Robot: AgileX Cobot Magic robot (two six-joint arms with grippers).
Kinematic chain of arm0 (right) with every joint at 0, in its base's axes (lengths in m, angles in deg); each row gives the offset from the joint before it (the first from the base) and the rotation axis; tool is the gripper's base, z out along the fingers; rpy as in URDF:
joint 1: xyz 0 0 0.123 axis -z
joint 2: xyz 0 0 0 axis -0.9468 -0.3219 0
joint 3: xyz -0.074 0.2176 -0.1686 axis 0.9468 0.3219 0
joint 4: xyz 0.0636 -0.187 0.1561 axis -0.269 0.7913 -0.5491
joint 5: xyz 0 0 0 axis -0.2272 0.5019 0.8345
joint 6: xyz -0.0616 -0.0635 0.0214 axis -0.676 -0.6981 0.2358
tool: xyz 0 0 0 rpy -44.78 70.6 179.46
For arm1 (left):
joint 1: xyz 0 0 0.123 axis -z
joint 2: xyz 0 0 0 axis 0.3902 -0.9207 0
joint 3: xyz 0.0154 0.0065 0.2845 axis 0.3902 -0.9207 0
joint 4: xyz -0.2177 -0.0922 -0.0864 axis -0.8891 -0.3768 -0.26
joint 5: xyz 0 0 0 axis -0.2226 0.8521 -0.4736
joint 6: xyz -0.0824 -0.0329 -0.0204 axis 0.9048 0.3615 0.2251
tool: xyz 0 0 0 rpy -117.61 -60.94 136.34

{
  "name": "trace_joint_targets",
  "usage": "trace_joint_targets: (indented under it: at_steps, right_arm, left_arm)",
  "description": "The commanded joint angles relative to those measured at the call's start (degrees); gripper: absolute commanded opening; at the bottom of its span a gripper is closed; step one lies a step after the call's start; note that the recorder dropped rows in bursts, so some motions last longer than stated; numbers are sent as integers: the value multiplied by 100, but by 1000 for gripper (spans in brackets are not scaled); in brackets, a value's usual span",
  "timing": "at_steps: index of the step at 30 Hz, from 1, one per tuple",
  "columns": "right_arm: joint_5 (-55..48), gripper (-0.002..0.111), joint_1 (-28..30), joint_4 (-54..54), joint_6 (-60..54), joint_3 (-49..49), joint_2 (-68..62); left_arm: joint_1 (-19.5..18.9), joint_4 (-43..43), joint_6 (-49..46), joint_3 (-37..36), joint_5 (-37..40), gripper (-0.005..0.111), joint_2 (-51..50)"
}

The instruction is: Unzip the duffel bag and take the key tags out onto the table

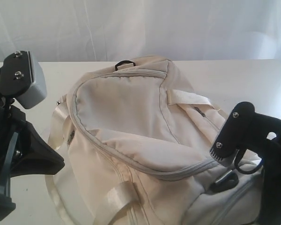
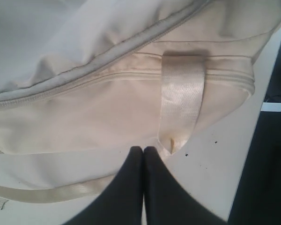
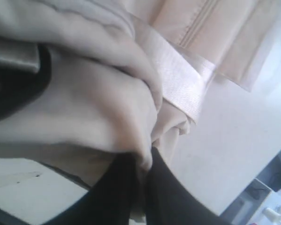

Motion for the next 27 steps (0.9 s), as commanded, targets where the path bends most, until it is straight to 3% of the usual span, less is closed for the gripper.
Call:
trace_joint_targets:
  at_steps: [1, 5, 12, 14, 19, 25, 27]
  right_arm:
    - [-111, 0, 11, 497, 74, 46, 12]
    - [-111, 8, 11, 135, 74, 46, 12]
    - [-111, 49, 11, -518, 74, -14, 24]
    - [-111, 56, 11, -716, 74, -116, 78]
    - [-111, 58, 11, -1202, 74, -621, 318]
    - [-111, 58, 11, -1046, 96, -1183, 694]
    - [396, 58, 11, -964, 181, -1215, 831]
  left_arm:
    - [33, -111, 6, 41, 57, 0, 10]
    - [33, -111, 6, 41, -58, 0, 10]
    - [33, -111, -114, 41, -113, 0, 10]
    - [33, -101, -168, 41, -227, 0, 10]
    - [33, -101, -168, 41, -297, 0, 10]
    - [33, -101, -168, 41, -356, 0, 10]
    - [33, -101, -168, 41, -466, 0, 10]
